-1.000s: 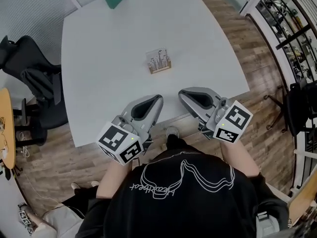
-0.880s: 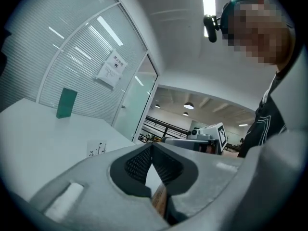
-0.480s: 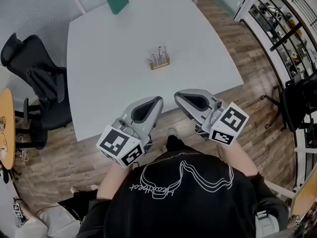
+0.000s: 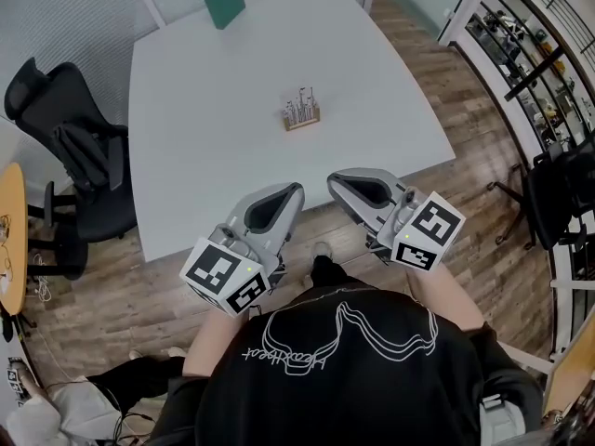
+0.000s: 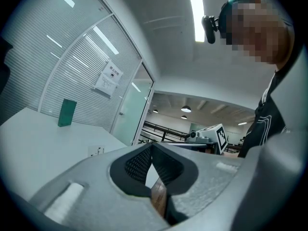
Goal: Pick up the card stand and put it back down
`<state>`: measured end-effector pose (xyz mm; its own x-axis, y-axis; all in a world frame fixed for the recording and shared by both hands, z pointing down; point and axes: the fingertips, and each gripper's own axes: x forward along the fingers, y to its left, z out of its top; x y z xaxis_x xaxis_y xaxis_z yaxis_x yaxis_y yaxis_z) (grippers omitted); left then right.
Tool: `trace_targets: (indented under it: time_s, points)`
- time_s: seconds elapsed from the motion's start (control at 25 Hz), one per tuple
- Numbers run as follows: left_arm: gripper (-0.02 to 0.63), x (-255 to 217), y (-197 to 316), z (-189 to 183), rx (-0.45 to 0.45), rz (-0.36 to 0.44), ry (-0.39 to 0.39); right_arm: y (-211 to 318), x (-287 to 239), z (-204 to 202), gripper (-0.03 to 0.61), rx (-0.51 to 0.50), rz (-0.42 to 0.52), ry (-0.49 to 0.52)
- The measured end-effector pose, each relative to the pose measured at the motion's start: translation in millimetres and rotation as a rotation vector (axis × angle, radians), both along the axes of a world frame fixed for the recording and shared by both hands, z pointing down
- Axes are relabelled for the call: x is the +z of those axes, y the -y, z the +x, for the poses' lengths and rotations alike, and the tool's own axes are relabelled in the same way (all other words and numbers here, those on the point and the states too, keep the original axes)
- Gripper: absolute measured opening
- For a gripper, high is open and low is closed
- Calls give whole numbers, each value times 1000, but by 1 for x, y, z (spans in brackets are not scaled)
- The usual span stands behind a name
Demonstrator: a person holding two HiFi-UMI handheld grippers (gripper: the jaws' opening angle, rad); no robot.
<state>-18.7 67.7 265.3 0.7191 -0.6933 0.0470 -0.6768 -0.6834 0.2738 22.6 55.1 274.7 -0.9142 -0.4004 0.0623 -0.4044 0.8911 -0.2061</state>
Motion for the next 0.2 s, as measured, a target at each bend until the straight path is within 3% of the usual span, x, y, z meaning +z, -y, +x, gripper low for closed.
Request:
trace_targets:
  time_s: [0.2]
  points:
    - [14, -1, -2, 2, -1, 3, 3, -2, -2, 3, 8, 3, 2, 4]
